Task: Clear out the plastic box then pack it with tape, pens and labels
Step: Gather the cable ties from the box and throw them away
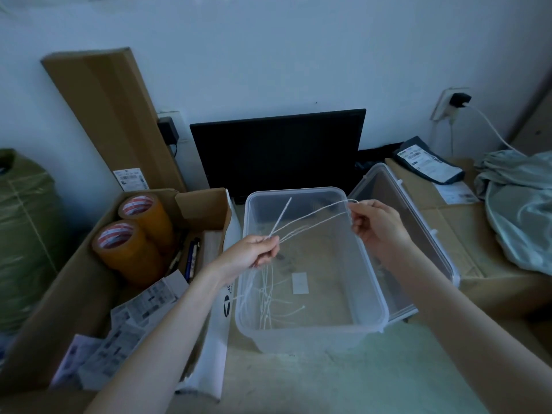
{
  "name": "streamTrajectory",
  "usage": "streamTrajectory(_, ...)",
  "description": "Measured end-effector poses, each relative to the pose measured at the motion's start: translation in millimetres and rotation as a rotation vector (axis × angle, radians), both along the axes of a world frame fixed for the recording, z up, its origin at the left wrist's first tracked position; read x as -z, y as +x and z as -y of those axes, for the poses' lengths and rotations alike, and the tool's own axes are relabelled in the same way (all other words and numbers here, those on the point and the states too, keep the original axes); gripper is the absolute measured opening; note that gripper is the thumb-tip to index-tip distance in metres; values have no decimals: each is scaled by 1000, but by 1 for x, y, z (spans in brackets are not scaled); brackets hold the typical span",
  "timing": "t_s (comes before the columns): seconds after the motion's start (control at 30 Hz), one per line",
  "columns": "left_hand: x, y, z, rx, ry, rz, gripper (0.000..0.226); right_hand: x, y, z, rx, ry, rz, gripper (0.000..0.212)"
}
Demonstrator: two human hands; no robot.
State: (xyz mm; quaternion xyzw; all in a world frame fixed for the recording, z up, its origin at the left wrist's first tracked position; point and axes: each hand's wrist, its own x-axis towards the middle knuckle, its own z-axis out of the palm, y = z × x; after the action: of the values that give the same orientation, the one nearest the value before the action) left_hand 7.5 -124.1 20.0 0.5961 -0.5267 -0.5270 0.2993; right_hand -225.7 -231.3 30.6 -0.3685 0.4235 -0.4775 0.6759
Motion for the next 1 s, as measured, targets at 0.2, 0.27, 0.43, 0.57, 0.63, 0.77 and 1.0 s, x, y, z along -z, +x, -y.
streamTrajectory(0.2,1,2,5,-65,63,-232,40,15,18,-9,-187,131,243,17)
streamTrajectory(0.27,3,-3,9,-51,58,-226,40,21,26,-16,-307,128,144,32)
streamTrajectory(0.43,8,-11,14,-76,52,-231,40,25,33,-21,-377,123,44,12)
streamTrajectory(0.57,7,-5,14,-71,61,-137,40,28,23,-14,-382,75,-55,9)
streamTrajectory(0.63,6,-1,15,-61,70,-95,40,25,18,-12,-401,52,-20,14)
streamTrajectory(0.77,7,4,16,-2,124,-115,41,11,8,-9,-394,109,298,24)
streamTrajectory(1.0,12,-5,17,131,323,-305,38,16,5,-5,-573,34,529,59)
